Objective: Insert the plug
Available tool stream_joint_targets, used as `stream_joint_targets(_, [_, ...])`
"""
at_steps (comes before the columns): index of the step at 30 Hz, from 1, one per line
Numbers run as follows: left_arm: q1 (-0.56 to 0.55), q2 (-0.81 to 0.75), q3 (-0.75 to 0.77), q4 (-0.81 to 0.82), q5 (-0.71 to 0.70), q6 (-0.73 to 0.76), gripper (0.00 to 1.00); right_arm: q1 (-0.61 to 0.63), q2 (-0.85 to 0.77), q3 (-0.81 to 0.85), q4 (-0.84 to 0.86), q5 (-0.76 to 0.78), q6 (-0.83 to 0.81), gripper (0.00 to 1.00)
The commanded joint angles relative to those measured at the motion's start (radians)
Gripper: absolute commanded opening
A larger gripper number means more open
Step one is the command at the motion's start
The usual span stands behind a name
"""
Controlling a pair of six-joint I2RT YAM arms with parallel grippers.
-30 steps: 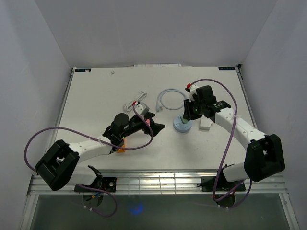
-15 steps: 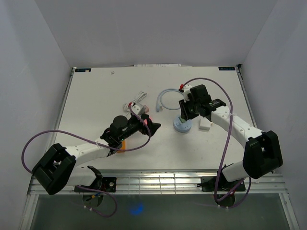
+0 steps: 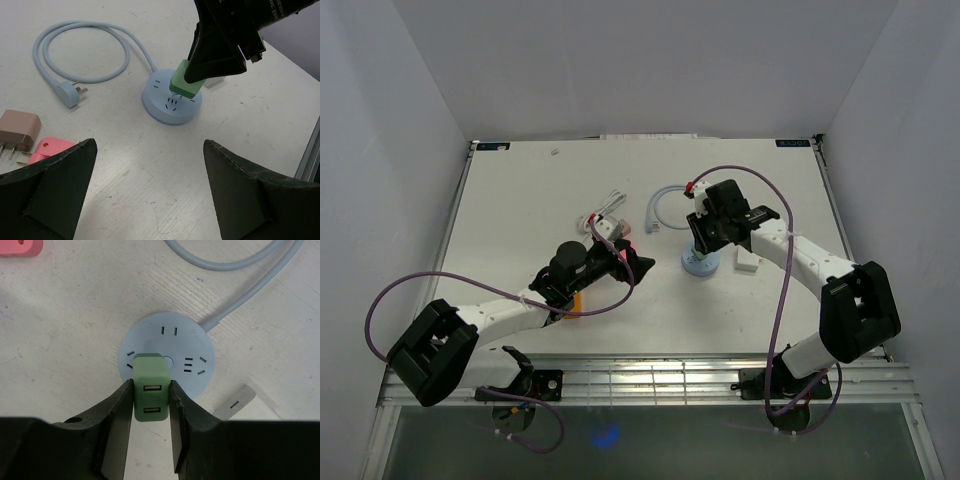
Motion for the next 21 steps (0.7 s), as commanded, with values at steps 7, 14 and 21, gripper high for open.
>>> stream_joint_targets(7, [-0.001, -0.015, 0.014, -0.009, 0.013, -0.001, 0.98, 0.016, 0.013, 0.010, 0.068, 0.017, -0.016, 0.08])
stream_joint_targets(14, [-0.001, -0.007, 0.017, -0.010, 0.021, -0.002, 0.98, 0.029, 0.034, -0.001, 0.086, 0.016, -0.017, 0.08])
stream_joint_targets(21, [-0.001, -0.005, 0.018, -0.012, 0.019, -0.002, 0.98, 0.035, 0.039, 0.002, 0.071, 0.048, -0.014, 0.08])
